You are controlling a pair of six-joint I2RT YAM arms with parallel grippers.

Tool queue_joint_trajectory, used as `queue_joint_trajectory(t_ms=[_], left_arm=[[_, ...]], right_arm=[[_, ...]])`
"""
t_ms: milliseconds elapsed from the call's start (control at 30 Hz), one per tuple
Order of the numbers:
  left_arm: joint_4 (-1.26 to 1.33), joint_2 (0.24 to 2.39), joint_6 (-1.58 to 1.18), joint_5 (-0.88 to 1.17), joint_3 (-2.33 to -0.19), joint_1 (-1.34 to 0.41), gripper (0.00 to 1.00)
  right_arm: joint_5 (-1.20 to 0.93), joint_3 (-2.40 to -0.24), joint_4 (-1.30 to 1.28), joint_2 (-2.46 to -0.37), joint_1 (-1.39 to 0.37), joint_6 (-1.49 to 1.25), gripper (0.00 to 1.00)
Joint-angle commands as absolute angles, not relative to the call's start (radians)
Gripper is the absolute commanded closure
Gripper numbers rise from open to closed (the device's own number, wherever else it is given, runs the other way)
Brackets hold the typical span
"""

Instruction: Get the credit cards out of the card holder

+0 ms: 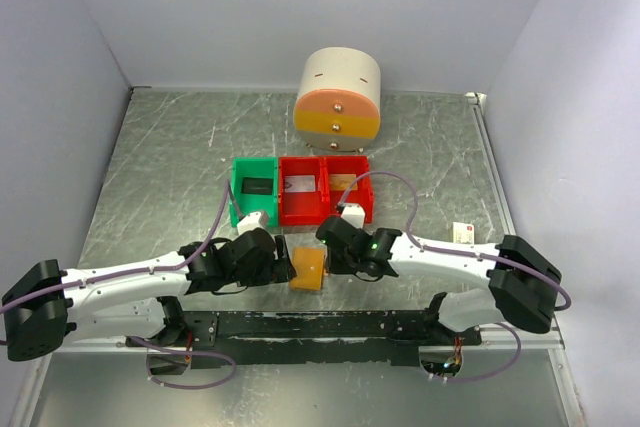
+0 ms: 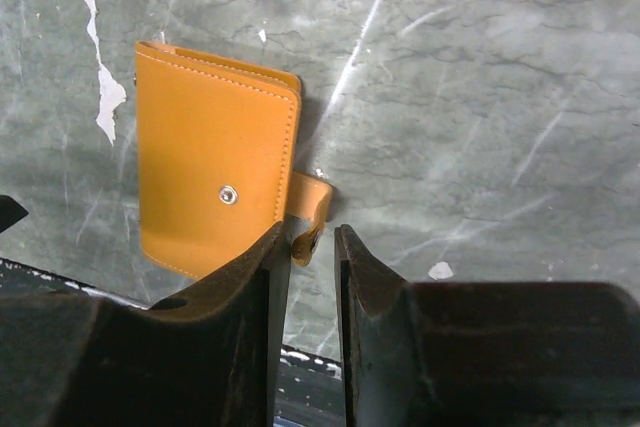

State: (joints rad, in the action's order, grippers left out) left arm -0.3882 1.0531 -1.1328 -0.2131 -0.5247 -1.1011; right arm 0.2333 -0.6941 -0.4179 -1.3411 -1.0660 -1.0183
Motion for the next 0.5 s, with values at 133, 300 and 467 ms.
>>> queue_joint_trajectory(t_ms=[133, 300, 467], left_arm=[[-0.401, 1.043, -1.126, -0.215, -0.552, -1.094, 0.01], [-0.394, 1.056, -1.112, -0.217, -0.567, -1.092, 0.01], [-0.389, 1.067, -1.112, -0.202, -0.579, -1.092, 0.00]], right_arm=[[0.260, -0.646, -0.462, -1.293, -1.052, -1.052, 0.76], [0.222, -0.653, -0.424, -1.301, -1.047, -1.038, 0.78], [0.200, -0.637, -0.394, -1.318, -1.032, -1.046, 0.81]])
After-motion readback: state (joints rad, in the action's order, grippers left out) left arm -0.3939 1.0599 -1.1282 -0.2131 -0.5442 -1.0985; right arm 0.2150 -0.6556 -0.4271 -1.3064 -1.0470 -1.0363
